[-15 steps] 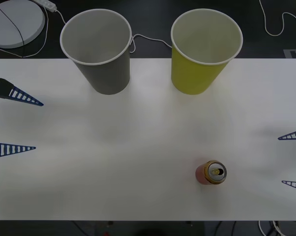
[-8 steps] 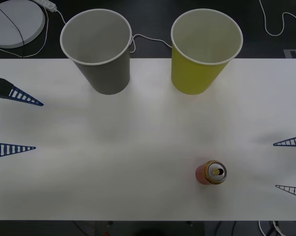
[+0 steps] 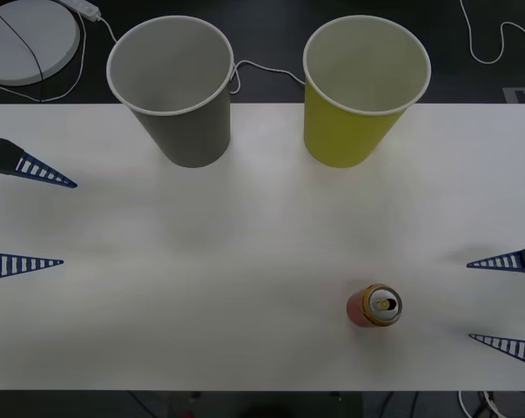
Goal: Put the can into the green bin and the plastic bottle into the gray bin
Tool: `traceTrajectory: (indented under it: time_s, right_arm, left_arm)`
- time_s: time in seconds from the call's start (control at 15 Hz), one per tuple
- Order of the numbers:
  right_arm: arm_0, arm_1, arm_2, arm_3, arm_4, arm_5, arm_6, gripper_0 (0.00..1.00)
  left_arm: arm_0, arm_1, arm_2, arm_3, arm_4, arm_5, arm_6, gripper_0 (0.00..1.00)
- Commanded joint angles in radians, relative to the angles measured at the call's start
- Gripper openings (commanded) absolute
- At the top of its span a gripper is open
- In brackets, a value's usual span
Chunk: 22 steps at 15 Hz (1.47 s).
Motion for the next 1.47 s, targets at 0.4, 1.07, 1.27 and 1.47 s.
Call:
traceTrajectory:
  time_s: [0.4,1.07,1.27,1.47]
  right_arm:
    - [-0.104,0.132,0.148,0.198,-0.092,-0.001,0.075,1.00]
    - [-0.121,0.265,0.193,0.199,-0.092,0.071,0.101,1.00]
    - [-0.128,0.297,0.211,0.199,-0.092,0.091,0.113,1.00]
    - [-0.131,0.325,0.220,0.195,-0.092,0.122,0.124,1.00]
  left_arm:
    - [0.000,0.000,0.000,0.000,0.000,0.000,0.000,1.00]
    - [0.000,0.000,0.000,0.000,0.000,0.000,0.000,1.00]
    - [0.000,0.000,0.000,0.000,0.000,0.000,0.000,1.00]
    - [0.000,0.000,0.000,0.000,0.000,0.000,0.000,1.00]
